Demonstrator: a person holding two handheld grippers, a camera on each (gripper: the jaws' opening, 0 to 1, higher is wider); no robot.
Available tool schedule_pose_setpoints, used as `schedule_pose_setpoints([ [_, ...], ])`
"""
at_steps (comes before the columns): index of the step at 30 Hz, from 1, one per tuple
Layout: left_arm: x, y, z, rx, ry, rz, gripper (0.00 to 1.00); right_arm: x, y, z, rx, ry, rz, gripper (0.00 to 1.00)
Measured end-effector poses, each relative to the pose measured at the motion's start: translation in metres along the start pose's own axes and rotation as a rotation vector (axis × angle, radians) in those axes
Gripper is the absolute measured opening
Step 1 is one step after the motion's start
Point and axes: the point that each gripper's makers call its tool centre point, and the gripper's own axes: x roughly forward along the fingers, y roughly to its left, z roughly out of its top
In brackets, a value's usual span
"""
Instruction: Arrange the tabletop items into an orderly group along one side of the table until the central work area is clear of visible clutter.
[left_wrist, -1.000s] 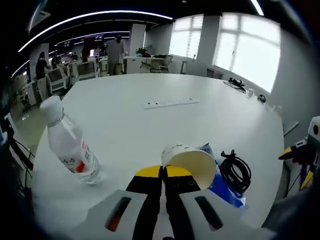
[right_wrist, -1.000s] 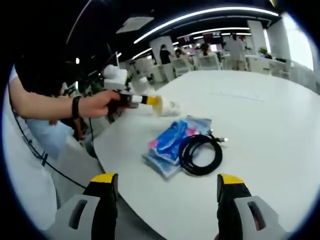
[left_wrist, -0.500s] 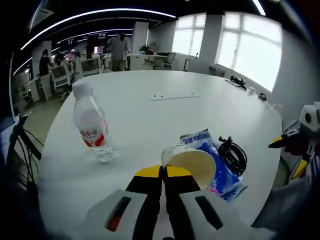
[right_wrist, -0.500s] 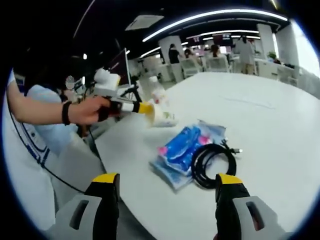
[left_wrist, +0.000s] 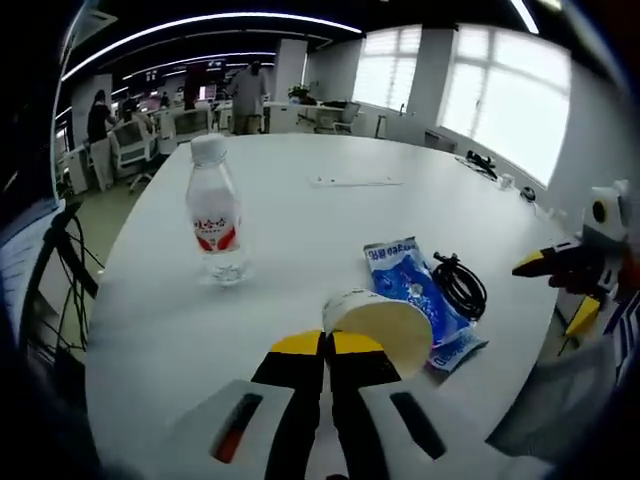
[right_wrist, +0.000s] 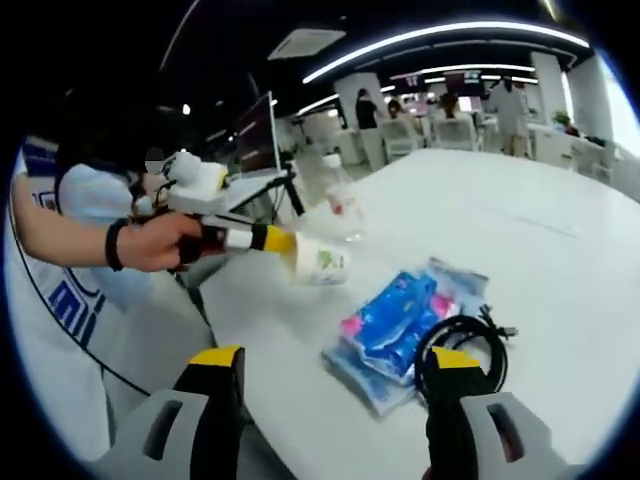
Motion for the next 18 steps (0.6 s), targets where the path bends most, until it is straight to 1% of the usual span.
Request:
schedule_pose_setpoints([
  [5, -0.008, -0.005, -0.009, -0.029, 0.004, 0.009, 0.00, 0.018, 0.015, 0.012, -0.017, -0.002, 0.021, 0.68],
  [8, -0.014, -0.009, -0.013, -0.041, 0.001, 0.014, 0.00, 0.028, 0.016, 0.018, -0.016, -0.002, 0.028, 0.65],
  [13, -0.016, -0.017, -0.015, -0.050, 0.001, 0.011, 0.00, 0.046, 0.025, 0.025, 0.011, -0.006, 0.032, 0.55],
  [18, -0.017, -0.024, -0.014, -0.048, -0.003, 0.005, 0.00, 0.064, 0.037, 0.030, 0.008, 0.008, 0.049, 0.47],
])
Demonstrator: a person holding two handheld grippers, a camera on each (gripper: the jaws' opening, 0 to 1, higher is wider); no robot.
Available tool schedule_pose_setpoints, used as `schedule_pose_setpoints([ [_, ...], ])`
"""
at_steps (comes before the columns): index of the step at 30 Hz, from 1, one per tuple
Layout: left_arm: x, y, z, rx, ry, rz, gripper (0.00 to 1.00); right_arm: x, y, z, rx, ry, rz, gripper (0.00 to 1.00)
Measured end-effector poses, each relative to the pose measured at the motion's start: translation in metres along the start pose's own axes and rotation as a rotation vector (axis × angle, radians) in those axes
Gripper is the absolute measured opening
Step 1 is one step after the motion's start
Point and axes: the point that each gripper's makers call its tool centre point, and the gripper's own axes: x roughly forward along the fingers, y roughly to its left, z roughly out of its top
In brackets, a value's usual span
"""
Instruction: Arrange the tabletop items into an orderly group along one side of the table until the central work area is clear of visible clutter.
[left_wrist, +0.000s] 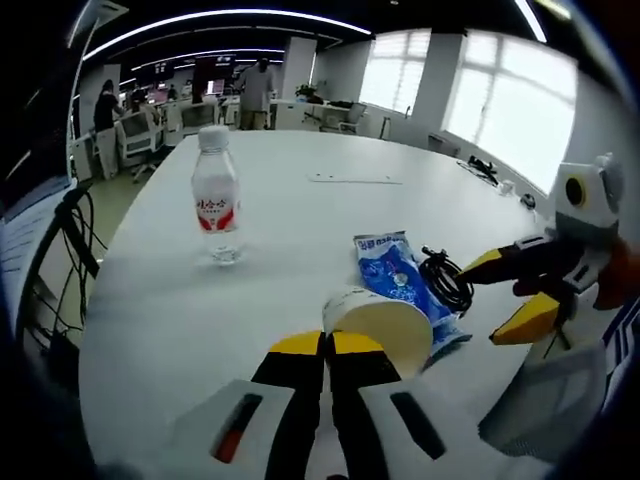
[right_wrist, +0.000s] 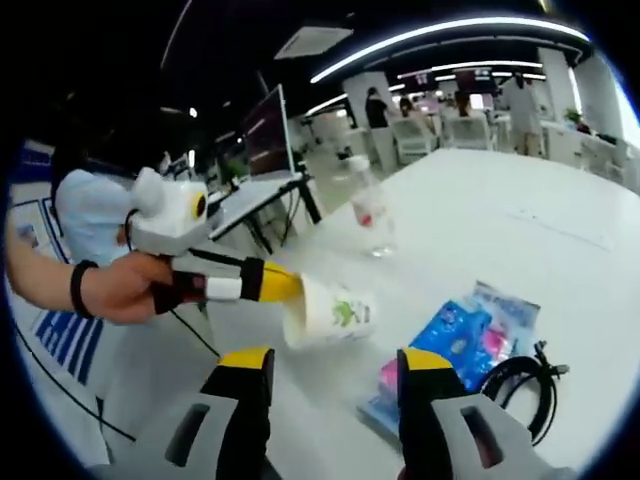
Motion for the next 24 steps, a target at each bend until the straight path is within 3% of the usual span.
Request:
schedule_pose_setpoints([
  [9, 0.004, -0.008, 0.005, -0.002, -0.013, -0.006, 0.00, 0.019, 0.012, 0.008, 0.021, -0.005, -0.006, 0.36],
  [15, 0.004, -0.010, 0.007, -0.012, -0.018, -0.001, 0.00, 0.026, 0.008, 0.007, 0.072, 0.010, -0.068, 0.35],
  [24, 0.004, -0.009, 0.007, -0.023, -0.019, 0.010, 0.00, 0.031, -0.002, 0.008, 0.063, 0.018, -0.129, 0.20],
])
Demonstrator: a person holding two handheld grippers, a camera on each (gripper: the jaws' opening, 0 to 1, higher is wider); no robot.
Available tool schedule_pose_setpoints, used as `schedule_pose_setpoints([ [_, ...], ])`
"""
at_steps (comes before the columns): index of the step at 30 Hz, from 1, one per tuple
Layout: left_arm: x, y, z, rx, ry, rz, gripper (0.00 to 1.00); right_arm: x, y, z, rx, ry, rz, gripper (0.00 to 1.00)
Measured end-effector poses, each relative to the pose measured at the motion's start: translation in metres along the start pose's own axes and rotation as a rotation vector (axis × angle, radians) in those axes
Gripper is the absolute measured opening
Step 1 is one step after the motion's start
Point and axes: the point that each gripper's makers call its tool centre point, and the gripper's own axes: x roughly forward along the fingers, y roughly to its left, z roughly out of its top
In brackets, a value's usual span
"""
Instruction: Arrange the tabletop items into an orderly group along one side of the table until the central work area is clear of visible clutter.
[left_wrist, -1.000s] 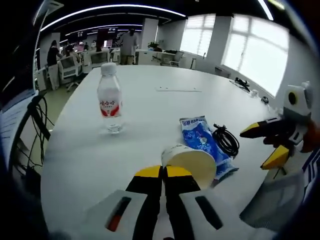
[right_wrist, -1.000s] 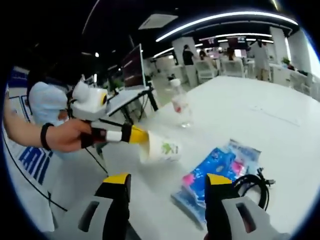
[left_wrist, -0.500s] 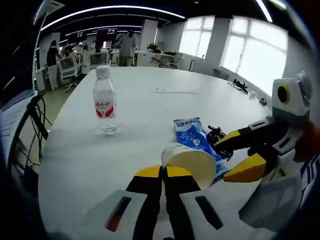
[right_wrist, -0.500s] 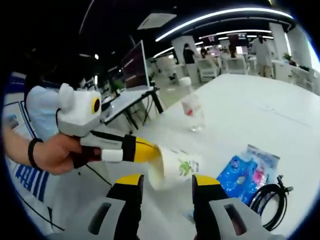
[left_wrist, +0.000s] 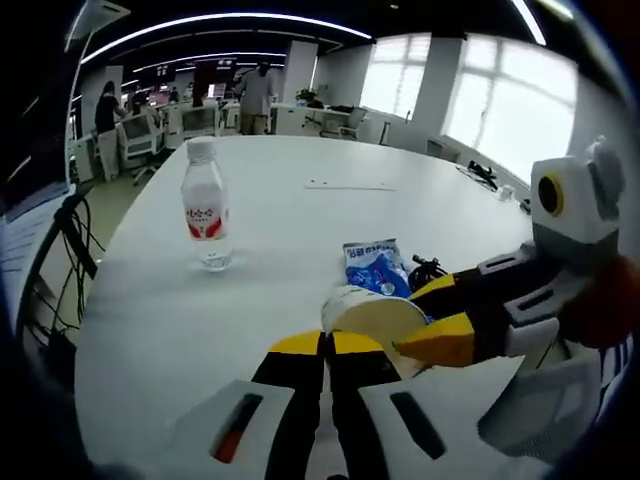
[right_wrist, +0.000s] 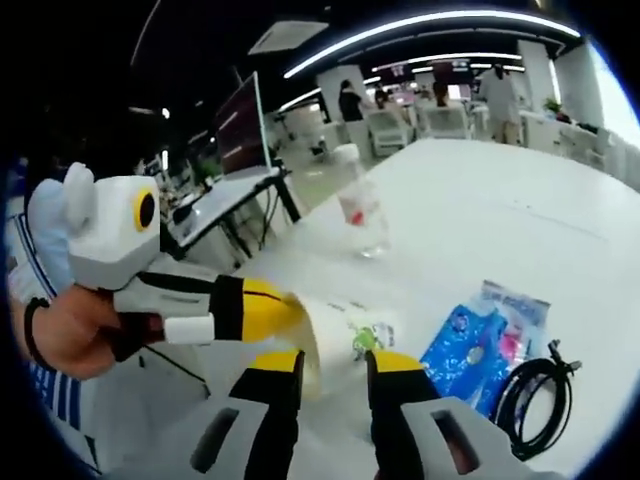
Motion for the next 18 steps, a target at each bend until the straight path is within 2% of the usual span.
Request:
schedule_pose_setpoints([
  [1, 0.000, 0.000, 0.000, -0.003, 0.000, 0.000, 0.00, 0.000, -0.002, 0.000, -0.001, 0.000, -0.011, 0.16],
  [4, -0.002, -0.001, -0.001, -0.009, 0.002, 0.004, 0.00, 0.001, -0.003, -0.001, 0.002, 0.001, -0.019, 0.15],
  [7, -0.001, -0.004, 0.000, -0.014, 0.002, 0.004, 0.00, 0.001, -0.004, -0.003, -0.034, 0.020, -0.045, 0.13],
  [18, -0.001, -0.013, -0.002, -0.011, -0.002, -0.011, 0.00, -0.002, -0.016, -0.003, -0.017, 0.020, -0.113, 0.07],
])
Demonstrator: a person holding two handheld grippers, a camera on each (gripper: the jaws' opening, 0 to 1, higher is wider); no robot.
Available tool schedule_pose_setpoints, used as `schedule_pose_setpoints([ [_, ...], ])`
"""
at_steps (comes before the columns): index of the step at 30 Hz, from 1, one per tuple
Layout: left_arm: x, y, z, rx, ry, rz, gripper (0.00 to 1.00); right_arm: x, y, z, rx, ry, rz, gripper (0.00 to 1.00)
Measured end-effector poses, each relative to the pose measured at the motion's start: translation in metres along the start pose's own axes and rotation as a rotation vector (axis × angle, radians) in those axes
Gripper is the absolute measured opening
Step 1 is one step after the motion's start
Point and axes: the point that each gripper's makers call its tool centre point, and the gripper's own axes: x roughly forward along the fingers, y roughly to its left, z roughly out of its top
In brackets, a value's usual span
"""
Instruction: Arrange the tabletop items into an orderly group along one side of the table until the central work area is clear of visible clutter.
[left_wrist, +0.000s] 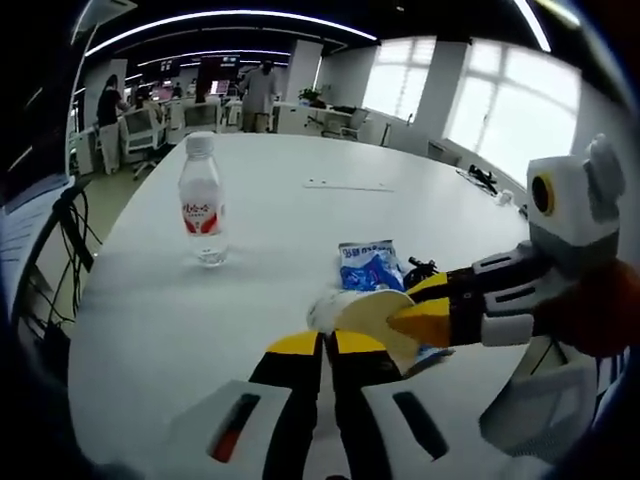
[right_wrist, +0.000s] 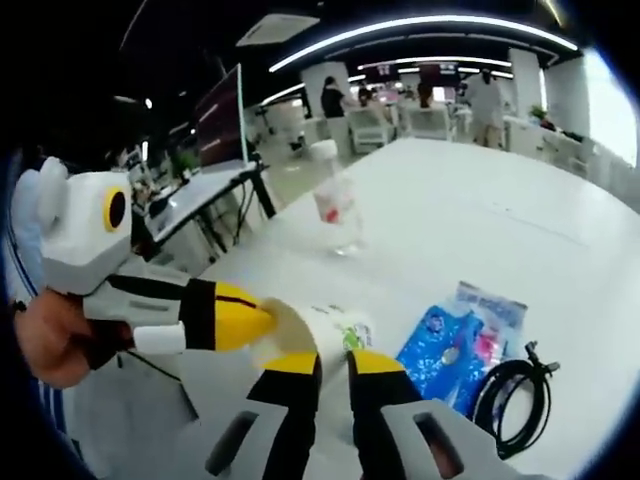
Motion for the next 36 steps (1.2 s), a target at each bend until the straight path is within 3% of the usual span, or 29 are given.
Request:
schedule_pose_setpoints([
  [11, 0.002, -0.016, 0.006, 0.030, -0.023, -0.040, 0.03, -0.002, -0.013, -0.005, 0.005, 0.024, -0.061, 0.00],
  [22, 0.003, -0.030, 0.013, 0.075, -0.038, -0.093, 0.07, 0.000, -0.027, -0.011, 0.005, 0.074, -0.113, 0.00],
  [28, -0.005, -0.027, 0.018, 0.078, -0.066, -0.101, 0.12, 0.004, -0.027, -0.011, -0.003, 0.083, -0.115, 0.00],
  [36, -0.013, -0.004, 0.022, 0.082, -0.086, -0.111, 0.21, 0.005, -0.027, -0.010, -0.002, 0.089, -0.110, 0.00],
])
